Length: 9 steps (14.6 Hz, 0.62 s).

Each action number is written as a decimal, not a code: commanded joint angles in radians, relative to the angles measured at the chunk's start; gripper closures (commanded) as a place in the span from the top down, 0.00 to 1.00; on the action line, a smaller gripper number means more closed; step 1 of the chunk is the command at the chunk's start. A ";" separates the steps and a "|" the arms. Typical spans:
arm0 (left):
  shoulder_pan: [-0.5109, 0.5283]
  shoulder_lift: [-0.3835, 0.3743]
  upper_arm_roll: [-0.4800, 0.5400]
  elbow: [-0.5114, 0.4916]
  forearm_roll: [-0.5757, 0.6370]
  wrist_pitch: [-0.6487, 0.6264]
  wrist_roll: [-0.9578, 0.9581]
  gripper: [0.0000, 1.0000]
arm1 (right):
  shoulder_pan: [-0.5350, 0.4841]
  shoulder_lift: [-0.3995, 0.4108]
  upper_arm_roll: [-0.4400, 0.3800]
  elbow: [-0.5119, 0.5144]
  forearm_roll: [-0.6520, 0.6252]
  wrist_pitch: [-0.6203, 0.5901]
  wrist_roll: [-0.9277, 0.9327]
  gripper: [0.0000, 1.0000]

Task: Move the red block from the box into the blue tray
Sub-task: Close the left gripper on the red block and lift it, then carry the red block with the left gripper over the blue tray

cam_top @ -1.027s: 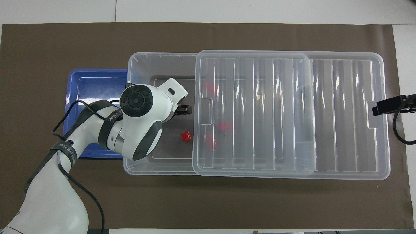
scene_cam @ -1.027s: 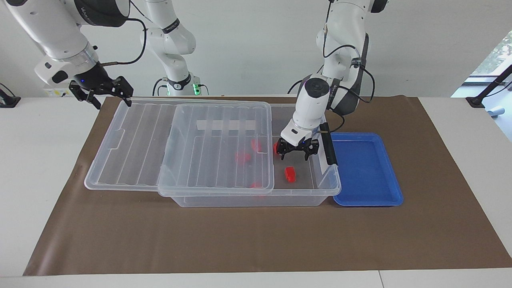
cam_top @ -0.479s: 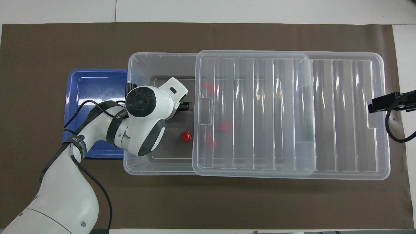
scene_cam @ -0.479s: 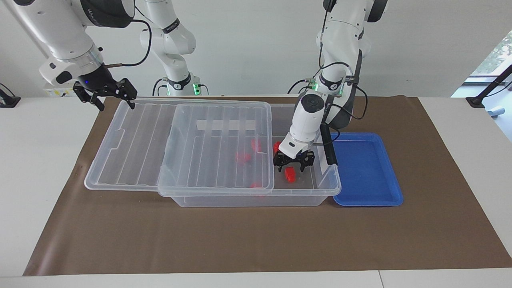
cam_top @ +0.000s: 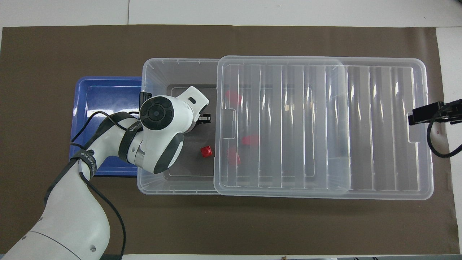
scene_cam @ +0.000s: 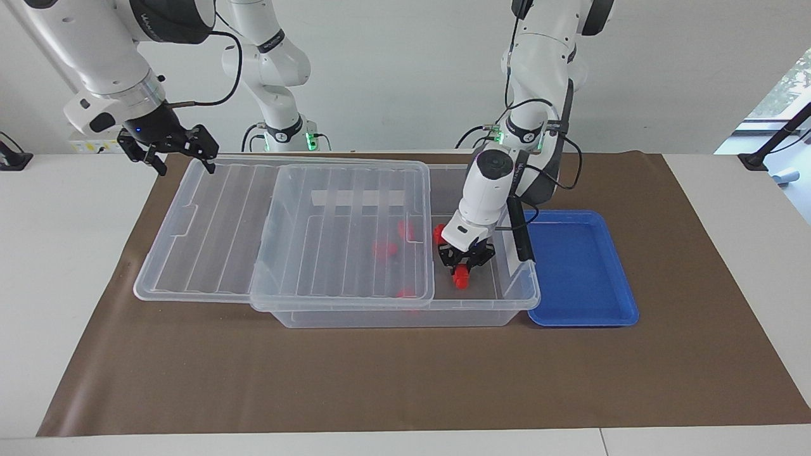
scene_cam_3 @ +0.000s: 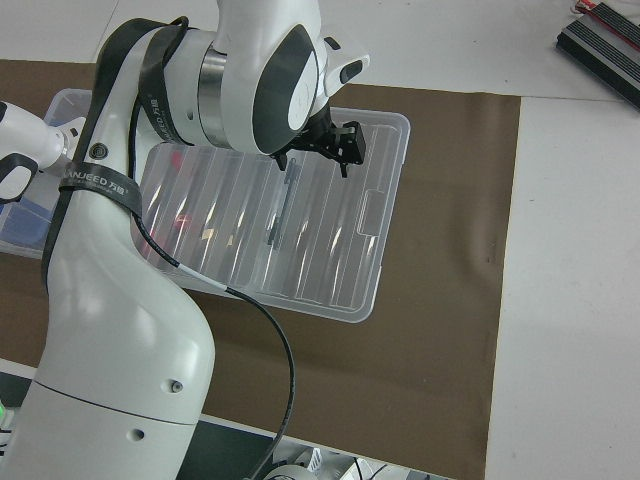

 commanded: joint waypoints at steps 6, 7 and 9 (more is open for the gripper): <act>0.018 -0.215 0.009 0.000 0.007 -0.273 -0.003 0.00 | -0.011 -0.024 0.006 -0.040 -0.006 0.024 0.011 1.00; 0.018 -0.237 0.009 0.003 0.007 -0.296 -0.006 0.00 | -0.015 -0.036 0.006 -0.058 -0.006 0.024 0.003 1.00; 0.018 -0.295 0.009 0.007 0.006 -0.353 -0.008 0.00 | -0.027 -0.044 -0.005 -0.084 -0.004 0.054 -0.088 0.77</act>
